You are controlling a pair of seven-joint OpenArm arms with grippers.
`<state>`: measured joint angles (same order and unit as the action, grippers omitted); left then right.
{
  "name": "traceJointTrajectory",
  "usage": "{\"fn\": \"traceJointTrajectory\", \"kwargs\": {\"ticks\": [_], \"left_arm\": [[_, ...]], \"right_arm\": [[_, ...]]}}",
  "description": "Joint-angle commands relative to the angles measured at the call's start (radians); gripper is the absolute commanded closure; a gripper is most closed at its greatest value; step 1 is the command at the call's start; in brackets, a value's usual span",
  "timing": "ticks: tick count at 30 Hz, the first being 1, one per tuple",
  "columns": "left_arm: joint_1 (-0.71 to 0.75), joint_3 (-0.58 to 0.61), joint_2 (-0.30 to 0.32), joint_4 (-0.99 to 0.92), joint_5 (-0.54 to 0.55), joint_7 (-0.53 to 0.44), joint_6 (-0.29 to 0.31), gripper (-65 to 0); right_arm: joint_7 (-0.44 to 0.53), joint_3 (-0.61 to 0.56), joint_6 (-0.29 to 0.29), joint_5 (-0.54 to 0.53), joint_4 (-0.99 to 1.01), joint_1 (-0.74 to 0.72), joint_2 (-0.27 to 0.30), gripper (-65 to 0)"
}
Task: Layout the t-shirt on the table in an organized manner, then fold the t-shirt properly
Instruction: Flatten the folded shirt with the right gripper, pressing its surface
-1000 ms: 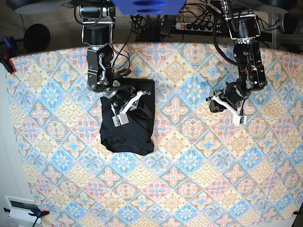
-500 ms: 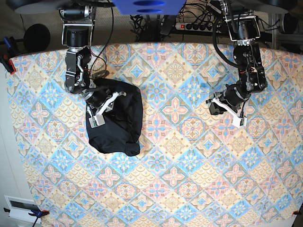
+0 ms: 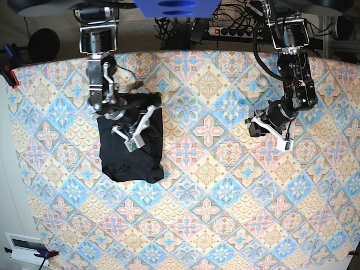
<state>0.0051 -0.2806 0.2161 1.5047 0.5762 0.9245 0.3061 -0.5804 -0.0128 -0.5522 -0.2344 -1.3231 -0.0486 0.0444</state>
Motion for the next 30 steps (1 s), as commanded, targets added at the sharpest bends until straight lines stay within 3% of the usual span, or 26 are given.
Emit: {"fn": "traceJointTrajectory", "kwargs": {"ticks": [1,9,15,19,30], "left_arm": [[-0.015,-0.003,0.009,0.020,0.014,-0.015,0.003,-10.5],[-0.015,-0.003,0.009,0.020,0.014,-0.015,0.003,-10.5],[-0.015,-0.003,0.009,0.020,0.014,-0.015,0.003,-10.5],[-0.015,-0.003,0.009,0.020,0.014,-0.015,0.003,-10.5],[-0.011,-0.003,0.009,0.020,0.014,-0.015,0.003,-10.5]], "right_arm": [[-0.026,-0.006,-0.002,0.014,-0.005,-0.001,0.002,0.0],[-0.023,-0.011,-0.002,0.014,-0.028,0.059,-0.021,0.0],[-0.031,-0.011,-0.002,0.014,-0.273,0.111,-0.021,0.0],[-0.092,-0.003,-0.002,0.013,-0.372,0.114,-0.019,0.0],[-0.094,-0.002,-0.002,0.013,-0.267,-0.029,-0.019,0.0]]}}
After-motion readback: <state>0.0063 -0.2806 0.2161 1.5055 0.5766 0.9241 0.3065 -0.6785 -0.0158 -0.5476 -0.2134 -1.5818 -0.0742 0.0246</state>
